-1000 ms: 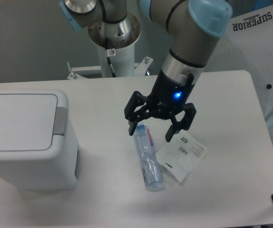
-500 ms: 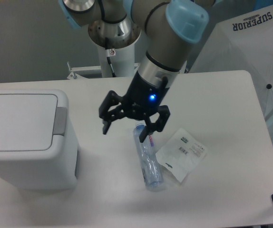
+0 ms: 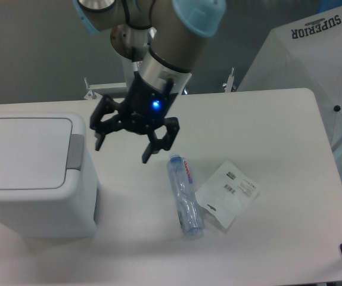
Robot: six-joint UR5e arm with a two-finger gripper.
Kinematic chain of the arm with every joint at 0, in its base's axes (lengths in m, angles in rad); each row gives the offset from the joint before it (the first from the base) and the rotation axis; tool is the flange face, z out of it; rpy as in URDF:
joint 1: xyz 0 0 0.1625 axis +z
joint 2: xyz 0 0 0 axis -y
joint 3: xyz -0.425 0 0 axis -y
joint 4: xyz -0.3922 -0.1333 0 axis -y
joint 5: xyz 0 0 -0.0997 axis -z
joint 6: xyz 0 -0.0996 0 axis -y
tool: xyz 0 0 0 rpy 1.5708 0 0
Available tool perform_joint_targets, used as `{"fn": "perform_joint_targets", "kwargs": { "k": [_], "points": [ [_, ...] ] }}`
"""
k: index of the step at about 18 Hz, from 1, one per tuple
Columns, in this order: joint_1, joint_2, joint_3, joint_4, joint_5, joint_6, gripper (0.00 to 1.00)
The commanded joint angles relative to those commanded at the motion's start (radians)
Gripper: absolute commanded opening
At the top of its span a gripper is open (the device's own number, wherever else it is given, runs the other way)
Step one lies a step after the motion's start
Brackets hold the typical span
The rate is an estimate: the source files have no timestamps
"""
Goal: Open the trash can
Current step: 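Move the gripper over the bottle toward the trash can lid, then lower the gripper fingertip onto the lid's hinge edge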
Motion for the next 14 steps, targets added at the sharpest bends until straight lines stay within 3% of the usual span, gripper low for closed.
{"fn": "perform_joint_targets", "kwargs": {
  "k": [6, 14],
  "points": [
    [0.0, -0.002, -0.012, 0.038, 0.011, 0.008, 1.0],
    [0.0, 0.012, -0.046, 0.048, 0.014, -0.009, 1.0]
  ]
}}
